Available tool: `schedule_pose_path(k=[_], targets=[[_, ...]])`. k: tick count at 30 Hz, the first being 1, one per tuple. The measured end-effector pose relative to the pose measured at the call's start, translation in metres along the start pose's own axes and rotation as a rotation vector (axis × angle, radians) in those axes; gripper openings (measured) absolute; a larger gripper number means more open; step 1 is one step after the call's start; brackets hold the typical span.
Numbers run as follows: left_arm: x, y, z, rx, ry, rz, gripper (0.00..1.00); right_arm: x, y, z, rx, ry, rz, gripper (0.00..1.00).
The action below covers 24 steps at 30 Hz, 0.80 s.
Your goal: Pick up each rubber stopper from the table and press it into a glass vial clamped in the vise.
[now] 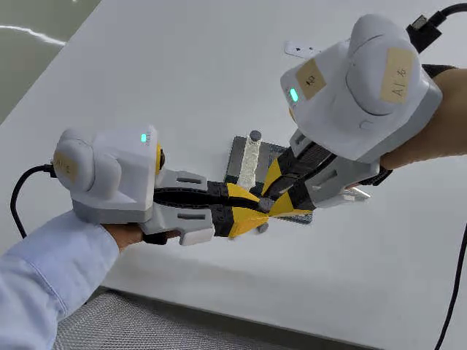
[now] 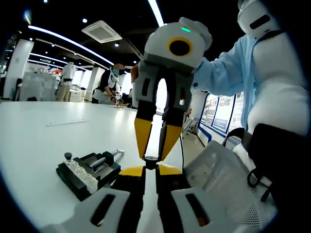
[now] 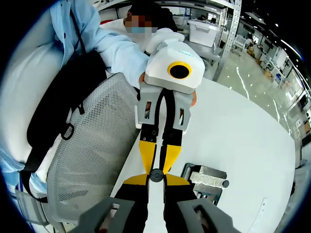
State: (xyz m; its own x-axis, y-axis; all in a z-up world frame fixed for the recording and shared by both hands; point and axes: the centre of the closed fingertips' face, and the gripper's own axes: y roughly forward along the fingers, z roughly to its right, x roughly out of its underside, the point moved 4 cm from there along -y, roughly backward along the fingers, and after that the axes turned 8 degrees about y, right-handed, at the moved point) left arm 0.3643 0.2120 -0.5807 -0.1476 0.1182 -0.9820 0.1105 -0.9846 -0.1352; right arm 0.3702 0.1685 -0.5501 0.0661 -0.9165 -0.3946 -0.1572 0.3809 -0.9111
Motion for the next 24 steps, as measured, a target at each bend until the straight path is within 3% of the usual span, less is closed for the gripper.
schedule_pose_path(k=[13, 21, 24], targets=[[0.0006, 0.0015, 0.0028, 0.016, 0.037, -0.029, 0.02, 0.0006, 0.0008, -0.0034, -0.022, 0.027, -0.009, 0.07], [-0.0015, 0.0003, -0.0004, -0.012, 0.101, -0.029, 0.02, 0.0009, -0.0003, 0.0001, -0.009, 0.072, -0.006, 0.07], [-0.0058, -0.002, -0.0054, -0.042, 0.099, -0.006, 0.06, 0.0017, -0.001, 0.0016, -0.003, 0.081, -0.005, 0.07]])
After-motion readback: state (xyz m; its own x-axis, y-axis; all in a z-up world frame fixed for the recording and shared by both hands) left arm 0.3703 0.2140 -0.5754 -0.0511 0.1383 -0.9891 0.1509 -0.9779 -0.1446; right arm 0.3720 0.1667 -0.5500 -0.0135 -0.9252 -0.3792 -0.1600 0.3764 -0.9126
